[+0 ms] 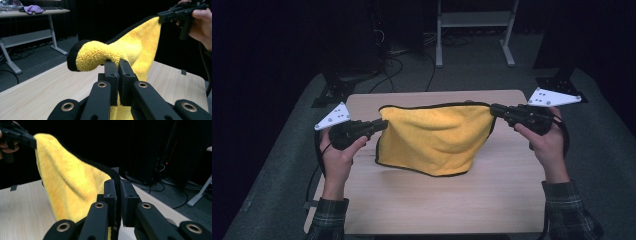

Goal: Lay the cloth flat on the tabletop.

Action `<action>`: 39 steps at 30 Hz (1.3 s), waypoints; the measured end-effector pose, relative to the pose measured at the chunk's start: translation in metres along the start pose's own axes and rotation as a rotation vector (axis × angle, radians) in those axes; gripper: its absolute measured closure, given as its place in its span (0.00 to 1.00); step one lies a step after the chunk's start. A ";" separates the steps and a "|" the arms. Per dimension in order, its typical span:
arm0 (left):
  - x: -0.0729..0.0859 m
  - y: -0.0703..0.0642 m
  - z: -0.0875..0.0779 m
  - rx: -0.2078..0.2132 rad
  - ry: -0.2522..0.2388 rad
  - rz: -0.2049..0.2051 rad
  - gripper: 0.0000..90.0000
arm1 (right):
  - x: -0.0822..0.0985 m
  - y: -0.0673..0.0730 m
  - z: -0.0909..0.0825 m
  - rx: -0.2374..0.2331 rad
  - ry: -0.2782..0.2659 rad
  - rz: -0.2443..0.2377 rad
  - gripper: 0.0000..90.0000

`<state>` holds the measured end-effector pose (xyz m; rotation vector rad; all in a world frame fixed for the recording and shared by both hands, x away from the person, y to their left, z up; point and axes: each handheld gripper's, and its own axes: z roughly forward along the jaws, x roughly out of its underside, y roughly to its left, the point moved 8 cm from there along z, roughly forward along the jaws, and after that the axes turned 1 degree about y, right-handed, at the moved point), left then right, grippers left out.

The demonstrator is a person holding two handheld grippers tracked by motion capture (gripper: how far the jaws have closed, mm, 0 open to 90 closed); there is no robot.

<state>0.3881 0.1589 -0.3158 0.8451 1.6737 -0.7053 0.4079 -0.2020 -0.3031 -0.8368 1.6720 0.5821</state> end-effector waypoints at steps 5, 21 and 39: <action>0.002 0.011 0.012 -0.019 0.008 -0.019 0.97 | -0.007 -0.010 0.003 0.033 0.003 -0.007 0.93; 0.008 0.053 0.047 -0.125 0.051 -0.002 0.97 | -0.025 -0.054 0.020 0.089 -0.057 0.011 0.93; 0.111 0.020 0.056 -0.005 0.283 -0.090 0.97 | 0.114 -0.008 0.015 -0.043 0.218 0.096 0.93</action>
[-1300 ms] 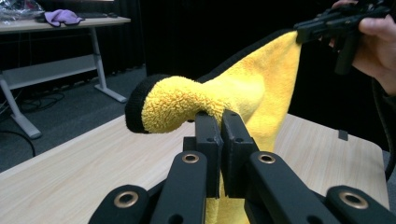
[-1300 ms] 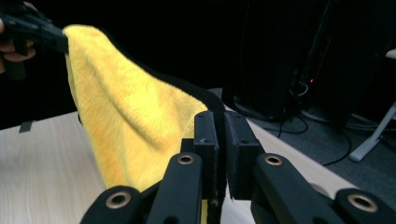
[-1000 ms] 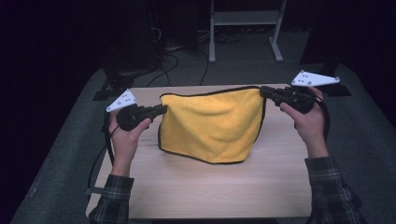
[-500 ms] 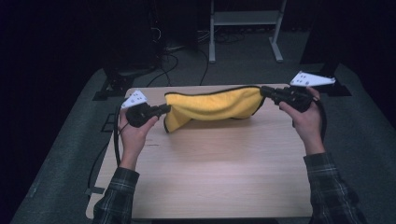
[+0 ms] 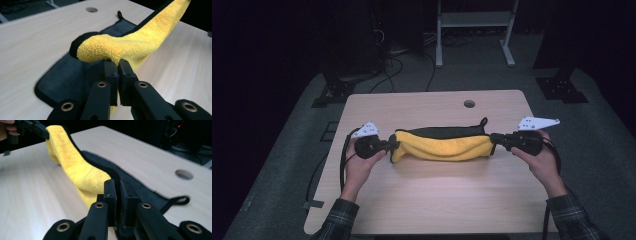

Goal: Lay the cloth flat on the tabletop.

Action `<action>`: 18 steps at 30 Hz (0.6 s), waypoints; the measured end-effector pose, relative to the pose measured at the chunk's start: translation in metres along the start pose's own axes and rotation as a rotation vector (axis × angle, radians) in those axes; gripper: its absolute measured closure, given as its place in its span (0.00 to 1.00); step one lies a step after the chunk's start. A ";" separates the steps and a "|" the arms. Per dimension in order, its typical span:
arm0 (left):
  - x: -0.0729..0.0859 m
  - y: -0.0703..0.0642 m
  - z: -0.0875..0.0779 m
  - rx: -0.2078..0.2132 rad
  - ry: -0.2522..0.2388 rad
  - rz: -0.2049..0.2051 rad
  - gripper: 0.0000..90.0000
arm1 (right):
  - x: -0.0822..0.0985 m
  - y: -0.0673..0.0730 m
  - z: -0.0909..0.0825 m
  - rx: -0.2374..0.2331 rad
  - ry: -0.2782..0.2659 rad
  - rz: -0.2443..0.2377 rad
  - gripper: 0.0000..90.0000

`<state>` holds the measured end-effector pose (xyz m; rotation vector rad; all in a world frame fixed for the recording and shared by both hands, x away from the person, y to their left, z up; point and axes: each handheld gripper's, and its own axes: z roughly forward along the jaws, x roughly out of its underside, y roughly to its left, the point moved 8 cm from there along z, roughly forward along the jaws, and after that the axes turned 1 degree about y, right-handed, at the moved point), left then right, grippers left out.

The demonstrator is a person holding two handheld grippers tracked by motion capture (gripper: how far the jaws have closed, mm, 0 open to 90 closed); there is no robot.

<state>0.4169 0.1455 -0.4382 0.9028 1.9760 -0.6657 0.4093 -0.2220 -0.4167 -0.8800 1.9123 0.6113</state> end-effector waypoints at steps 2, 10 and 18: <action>0.007 -0.004 -0.002 0.008 0.019 0.003 0.97 | 0.010 0.004 -0.003 -0.010 0.014 0.005 0.93; 0.037 -0.023 -0.012 0.044 0.068 -0.002 0.97 | 0.042 0.029 -0.013 -0.061 0.065 0.020 0.93; 0.079 -0.037 -0.016 0.071 0.162 -0.024 0.96 | 0.078 0.052 -0.018 -0.103 0.136 0.035 0.93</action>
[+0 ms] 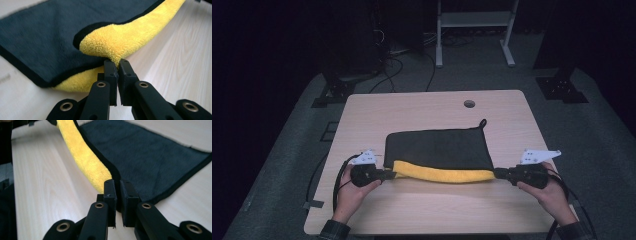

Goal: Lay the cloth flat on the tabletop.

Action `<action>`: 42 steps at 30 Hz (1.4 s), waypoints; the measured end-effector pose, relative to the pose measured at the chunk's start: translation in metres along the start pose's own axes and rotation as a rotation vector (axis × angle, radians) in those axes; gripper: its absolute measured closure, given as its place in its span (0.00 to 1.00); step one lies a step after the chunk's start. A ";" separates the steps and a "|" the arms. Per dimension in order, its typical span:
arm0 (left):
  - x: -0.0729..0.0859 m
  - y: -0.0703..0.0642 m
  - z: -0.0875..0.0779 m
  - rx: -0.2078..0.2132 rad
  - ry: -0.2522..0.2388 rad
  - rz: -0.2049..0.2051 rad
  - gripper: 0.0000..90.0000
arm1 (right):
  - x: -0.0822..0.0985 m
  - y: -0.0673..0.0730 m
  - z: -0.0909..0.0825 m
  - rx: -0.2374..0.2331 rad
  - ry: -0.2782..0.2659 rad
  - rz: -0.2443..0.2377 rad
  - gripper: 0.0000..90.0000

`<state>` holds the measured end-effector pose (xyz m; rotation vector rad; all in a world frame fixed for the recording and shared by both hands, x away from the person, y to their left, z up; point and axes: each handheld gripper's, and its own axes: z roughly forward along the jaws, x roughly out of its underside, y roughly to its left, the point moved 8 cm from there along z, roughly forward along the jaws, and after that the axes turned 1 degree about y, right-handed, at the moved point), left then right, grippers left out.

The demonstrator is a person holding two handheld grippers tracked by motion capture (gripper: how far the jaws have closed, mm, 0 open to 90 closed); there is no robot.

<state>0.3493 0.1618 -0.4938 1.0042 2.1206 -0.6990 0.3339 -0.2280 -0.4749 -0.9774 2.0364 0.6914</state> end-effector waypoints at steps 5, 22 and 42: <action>0.015 -0.001 0.001 0.003 0.046 -0.005 0.95 | 0.017 0.010 0.004 -0.024 0.041 0.009 0.93; 0.015 -0.001 -0.030 -0.021 -0.026 -0.046 0.74 | 0.017 0.024 0.006 -0.073 -0.009 -0.022 0.81; -0.025 0.021 0.044 0.014 0.050 -0.030 0.79 | 0.031 0.005 0.046 -0.052 0.156 -0.026 0.92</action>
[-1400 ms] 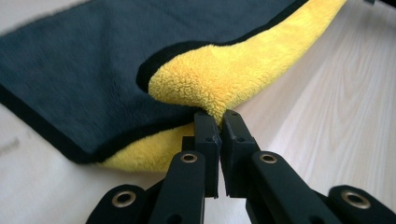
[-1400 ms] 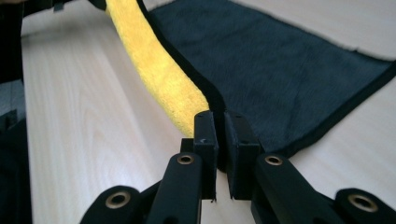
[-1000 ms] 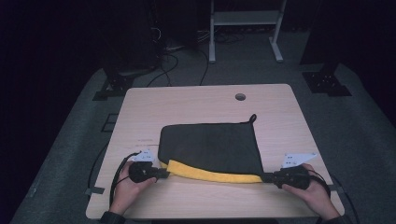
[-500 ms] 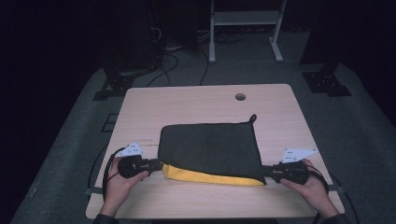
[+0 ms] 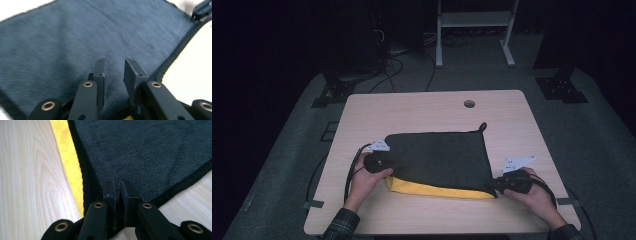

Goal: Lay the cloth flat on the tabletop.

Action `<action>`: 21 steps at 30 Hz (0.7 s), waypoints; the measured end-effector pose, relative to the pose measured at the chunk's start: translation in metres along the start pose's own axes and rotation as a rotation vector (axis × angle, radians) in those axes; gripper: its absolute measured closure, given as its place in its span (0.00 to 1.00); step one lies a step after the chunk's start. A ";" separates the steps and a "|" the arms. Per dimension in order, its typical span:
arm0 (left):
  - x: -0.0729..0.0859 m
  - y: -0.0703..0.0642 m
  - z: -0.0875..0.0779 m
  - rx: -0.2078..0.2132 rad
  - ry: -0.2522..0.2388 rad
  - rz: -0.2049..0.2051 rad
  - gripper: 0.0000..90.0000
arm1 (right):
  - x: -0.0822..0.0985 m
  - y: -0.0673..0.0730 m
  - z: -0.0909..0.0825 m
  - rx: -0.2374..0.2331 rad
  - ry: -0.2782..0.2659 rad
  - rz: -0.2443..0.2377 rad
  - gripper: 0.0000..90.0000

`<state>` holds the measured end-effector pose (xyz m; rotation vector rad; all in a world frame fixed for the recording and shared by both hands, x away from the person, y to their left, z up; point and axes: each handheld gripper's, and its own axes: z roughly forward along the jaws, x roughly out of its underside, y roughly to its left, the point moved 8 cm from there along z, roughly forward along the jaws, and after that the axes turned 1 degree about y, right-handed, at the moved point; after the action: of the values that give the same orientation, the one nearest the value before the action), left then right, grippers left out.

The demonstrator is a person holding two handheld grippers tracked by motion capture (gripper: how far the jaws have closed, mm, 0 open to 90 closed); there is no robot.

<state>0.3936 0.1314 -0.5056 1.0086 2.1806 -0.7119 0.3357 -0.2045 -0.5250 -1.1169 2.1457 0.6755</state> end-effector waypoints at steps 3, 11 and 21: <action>0.013 -0.009 -0.001 0.013 0.026 -0.004 0.79 | 0.002 0.003 0.001 -0.011 0.008 -0.003 0.92; 0.044 -0.026 -0.030 -0.003 0.008 -0.029 0.78 | 0.006 0.016 -0.004 -0.036 0.008 -0.016 0.92; 0.085 -0.043 -0.054 -0.046 0.052 -0.060 0.74 | 0.015 0.034 -0.006 -0.065 0.033 -0.040 0.90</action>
<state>0.2994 0.1837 -0.5228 0.9516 2.2704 -0.6668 0.2982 -0.1989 -0.5259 -1.2105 2.1365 0.7178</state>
